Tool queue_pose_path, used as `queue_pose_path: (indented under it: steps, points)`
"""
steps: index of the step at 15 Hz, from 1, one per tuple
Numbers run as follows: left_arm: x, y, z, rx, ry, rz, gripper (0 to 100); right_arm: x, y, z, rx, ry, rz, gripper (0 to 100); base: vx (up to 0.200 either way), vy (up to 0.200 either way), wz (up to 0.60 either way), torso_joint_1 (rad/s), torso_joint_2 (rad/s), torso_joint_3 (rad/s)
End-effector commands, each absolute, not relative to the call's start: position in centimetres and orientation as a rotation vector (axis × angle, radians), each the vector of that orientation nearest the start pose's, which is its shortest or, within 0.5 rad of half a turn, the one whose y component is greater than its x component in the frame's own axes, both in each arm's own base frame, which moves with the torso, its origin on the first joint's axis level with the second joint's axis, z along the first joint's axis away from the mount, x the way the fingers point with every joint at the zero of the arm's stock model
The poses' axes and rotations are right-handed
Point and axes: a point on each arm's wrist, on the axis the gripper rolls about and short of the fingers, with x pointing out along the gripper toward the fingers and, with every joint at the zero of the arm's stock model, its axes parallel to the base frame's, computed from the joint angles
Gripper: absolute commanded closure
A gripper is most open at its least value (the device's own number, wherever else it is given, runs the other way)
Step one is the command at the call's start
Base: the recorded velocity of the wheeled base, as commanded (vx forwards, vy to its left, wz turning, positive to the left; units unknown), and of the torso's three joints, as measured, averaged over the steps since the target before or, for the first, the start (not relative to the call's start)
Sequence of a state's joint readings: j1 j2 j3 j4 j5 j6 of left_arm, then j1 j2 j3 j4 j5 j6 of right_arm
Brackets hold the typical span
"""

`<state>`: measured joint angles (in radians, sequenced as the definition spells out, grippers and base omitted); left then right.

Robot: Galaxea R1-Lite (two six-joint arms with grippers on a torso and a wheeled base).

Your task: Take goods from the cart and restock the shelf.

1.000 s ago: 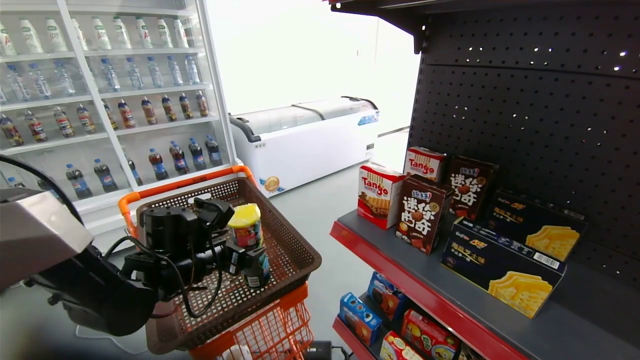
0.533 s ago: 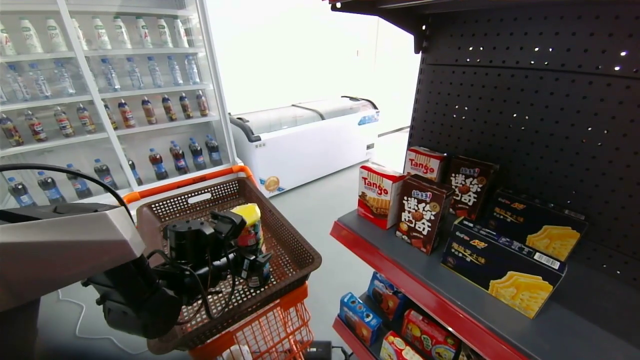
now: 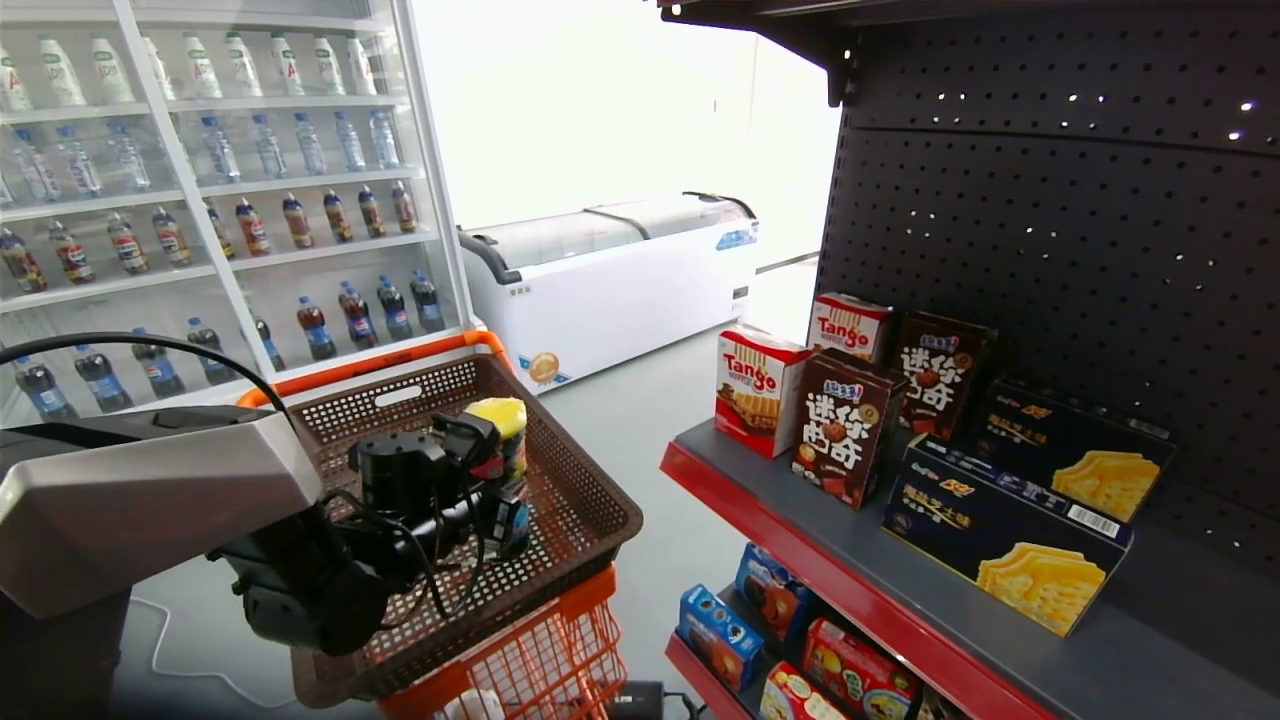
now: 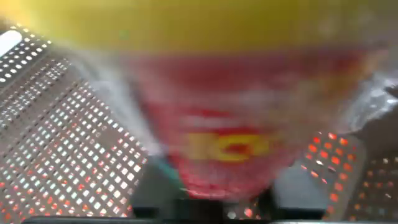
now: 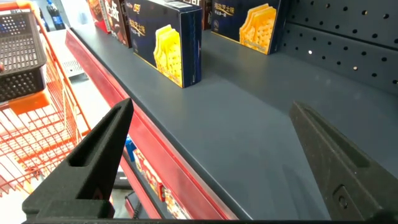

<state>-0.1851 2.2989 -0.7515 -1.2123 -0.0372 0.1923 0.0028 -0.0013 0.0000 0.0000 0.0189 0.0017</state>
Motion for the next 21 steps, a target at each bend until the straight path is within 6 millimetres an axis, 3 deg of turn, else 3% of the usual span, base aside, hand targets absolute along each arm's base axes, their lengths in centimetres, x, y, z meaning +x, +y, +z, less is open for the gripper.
queue_pose_path:
  steps: [1, 3, 6, 8, 16, 17, 20, 21]
  points:
    - [37.0, -7.7, 1.9, 0.217, 0.304, -0.268, 100, -2.3, 0.0, 7.5, 0.002, 0.000, 0.023, 0, 0.000, 0.000, 0.00, 0.000, 0.00, 0.000]
    - [36.9, -8.9, 3.0, 0.219, 0.258, -0.295, 100, -2.3, 0.0, 7.5, 0.002, 0.000, 0.023, 0, 0.000, 0.000, 0.00, 0.000, 0.00, 0.000]
    - [36.5, -10.6, 6.8, 0.213, 0.176, -0.335, 100, -2.3, 0.0, 7.5, 0.002, 0.000, 0.023, 0, 0.000, 0.000, 0.00, 0.000, 0.00, 0.000]
    - [36.0, -12.2, 11.0, 0.213, 0.150, -0.377, 100, -2.3, 0.0, 7.5, 0.002, 0.000, 0.021, 0, 0.000, 0.000, 0.00, 0.000, 0.00, 0.000]
    - [30.8, -12.3, 20.1, 0.201, 0.103, -0.532, 100, -2.3, 0.0, 7.5, 0.002, 0.000, 0.021, 0, 0.000, 0.000, 0.00, 0.000, 0.00, 0.000]
    - [30.6, -12.4, 20.3, 0.201, 0.102, -0.541, 100, -2.3, 0.0, 7.5, 0.002, 0.000, 0.021, 0, 0.000, 0.000, 0.00, 0.000, 0.00, 0.000]
    - [26.9, -12.0, 22.6, 0.188, 0.155, -0.698, 100, -2.3, 0.0, 7.5, 0.002, 0.000, 0.023, 0, 0.000, 0.000, 0.00, 0.000, 0.00, 0.000]
    - [26.9, -12.0, 22.6, 0.188, 0.155, -0.698, 100, -2.3, 0.0, 7.5, 0.002, 0.000, 0.023, 0, 0.000, 0.000, 0.00, 0.000, 0.00, 0.000]
